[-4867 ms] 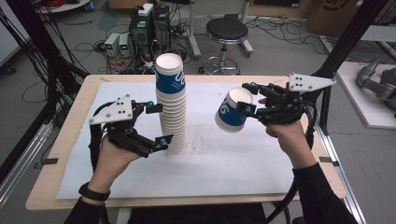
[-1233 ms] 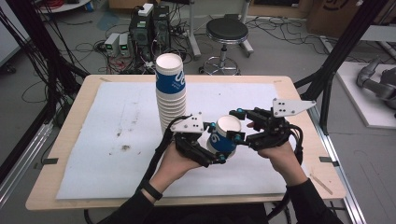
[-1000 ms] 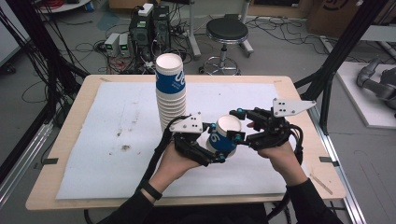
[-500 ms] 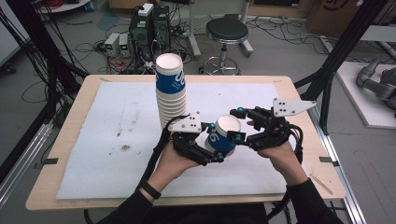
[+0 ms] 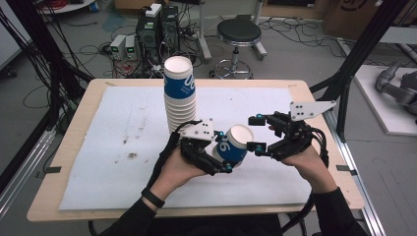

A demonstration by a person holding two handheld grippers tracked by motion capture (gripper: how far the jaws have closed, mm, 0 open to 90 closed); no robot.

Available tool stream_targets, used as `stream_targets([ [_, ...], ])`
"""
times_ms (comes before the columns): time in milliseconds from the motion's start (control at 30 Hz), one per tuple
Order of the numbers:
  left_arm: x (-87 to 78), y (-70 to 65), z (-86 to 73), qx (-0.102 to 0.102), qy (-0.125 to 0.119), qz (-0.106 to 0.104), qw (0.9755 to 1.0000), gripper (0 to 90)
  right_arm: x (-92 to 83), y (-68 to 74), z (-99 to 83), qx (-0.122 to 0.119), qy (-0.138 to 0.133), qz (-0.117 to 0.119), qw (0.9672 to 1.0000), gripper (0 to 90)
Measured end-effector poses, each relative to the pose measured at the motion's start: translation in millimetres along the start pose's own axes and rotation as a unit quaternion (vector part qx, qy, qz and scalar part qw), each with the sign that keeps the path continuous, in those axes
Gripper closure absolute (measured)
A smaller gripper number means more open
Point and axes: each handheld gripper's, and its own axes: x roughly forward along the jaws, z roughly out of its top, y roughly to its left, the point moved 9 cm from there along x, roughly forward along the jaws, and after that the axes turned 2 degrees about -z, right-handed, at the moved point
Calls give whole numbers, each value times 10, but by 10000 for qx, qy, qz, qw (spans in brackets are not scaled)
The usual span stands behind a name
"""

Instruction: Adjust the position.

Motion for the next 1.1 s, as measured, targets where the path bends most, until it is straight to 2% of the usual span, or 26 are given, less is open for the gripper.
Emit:
stream_targets([
  [133, 15, -4, -58, 173, 492, 67, 9986, 225, 38, 9, -34, -70, 201, -6, 9998, 178],
  [233, 22, -18, -50, 173, 544, 73, 9983, 226, 93, 39, -106, -57, 485, 80, 9988, 179],
  [267, 23, -12, -63, 186, 635, 107, 9977, 227, 135, 51, -128, -95, 553, 119, 9984, 179],
  [500, 11, -20, -49, 232, 614, 109, 9978, 227, 227, 67, -177, -142, 742, 76, 9971, 186],
  [533, 10, -32, -38, 236, 578, 92, 9980, 227, 226, 68, -179, -182, 735, 122, 9971, 290],
  [633, 5, -38, -29, 260, 547, 99, 9981, 214, 215, 73, -172, -212, 703, 148, 9972, 295],
  [767, -5, -38, 8, 301, 343, 133, 9989, 188, 191, 76, -141, -270, 586, 168, 9978, 296],
  [800, -12, -34, 19, 271, 233, 127, 9993, 148, 169, 69, -115, -245, 447, 146, 9986, 297],
  [833, -22, -29, 32, 222, 94, 132, 9996, 148, 169, 69, -115, -245, 447, 146, 9986, 297],
  [867, -47, -21, 63, 177, -238, 150, 9994, 124, 129, 59, -73, -190, 235, 183, 9994, 299],
  [900, -47, -21, 63, 177, -238, 150, 9994, 119, 129, 59, -73, -190, 235, 183, 9994, 299],
  [1000, -69, -18, 100, 78, -560, 102, 9983, 111, 52, 44, -3, -72, -95, 150, 9998, 299],
  [1100, -85, -20, 146, -15, -869, 86, 9962, 110, 40, 44, 16, -18, -206, 176, 9996, 299],
])
